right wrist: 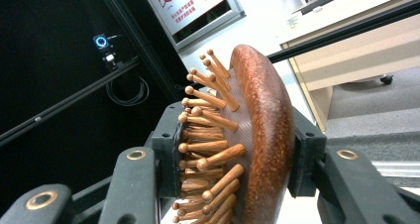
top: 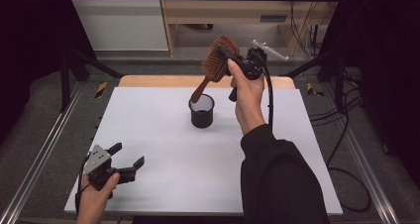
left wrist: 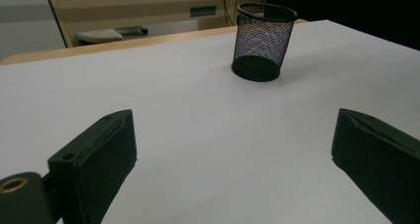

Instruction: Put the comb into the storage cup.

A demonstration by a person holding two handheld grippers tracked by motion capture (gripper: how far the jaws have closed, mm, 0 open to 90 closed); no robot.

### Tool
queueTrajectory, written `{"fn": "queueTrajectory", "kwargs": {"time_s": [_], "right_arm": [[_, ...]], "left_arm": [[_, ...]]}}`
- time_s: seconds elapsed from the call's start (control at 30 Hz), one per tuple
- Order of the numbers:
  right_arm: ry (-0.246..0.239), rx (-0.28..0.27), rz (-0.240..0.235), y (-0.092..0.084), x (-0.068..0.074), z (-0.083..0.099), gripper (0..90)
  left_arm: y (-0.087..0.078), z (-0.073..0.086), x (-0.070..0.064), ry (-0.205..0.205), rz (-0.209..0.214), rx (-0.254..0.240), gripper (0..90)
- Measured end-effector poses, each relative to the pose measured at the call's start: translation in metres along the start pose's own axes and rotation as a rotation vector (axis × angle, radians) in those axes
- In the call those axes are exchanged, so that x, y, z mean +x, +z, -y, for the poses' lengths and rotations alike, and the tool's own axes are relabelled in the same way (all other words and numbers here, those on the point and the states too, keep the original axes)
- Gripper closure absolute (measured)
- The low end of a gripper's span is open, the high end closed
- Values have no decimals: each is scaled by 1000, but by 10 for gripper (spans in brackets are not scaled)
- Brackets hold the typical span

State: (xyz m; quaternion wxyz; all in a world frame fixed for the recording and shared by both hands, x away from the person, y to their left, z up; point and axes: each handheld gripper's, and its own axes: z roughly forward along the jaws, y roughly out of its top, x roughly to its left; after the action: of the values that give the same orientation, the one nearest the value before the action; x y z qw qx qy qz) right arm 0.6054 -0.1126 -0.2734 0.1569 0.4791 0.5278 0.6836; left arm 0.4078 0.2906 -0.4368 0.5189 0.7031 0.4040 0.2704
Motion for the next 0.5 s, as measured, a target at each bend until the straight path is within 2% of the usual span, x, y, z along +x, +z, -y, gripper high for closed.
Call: {"fn": "queueTrajectory", "kwargs": {"time_s": [0.5], "right_arm": [[-12, 5, 12, 0, -3, -1, 517]], "left_arm": [[0, 0, 0, 2, 3, 0, 39]]}}
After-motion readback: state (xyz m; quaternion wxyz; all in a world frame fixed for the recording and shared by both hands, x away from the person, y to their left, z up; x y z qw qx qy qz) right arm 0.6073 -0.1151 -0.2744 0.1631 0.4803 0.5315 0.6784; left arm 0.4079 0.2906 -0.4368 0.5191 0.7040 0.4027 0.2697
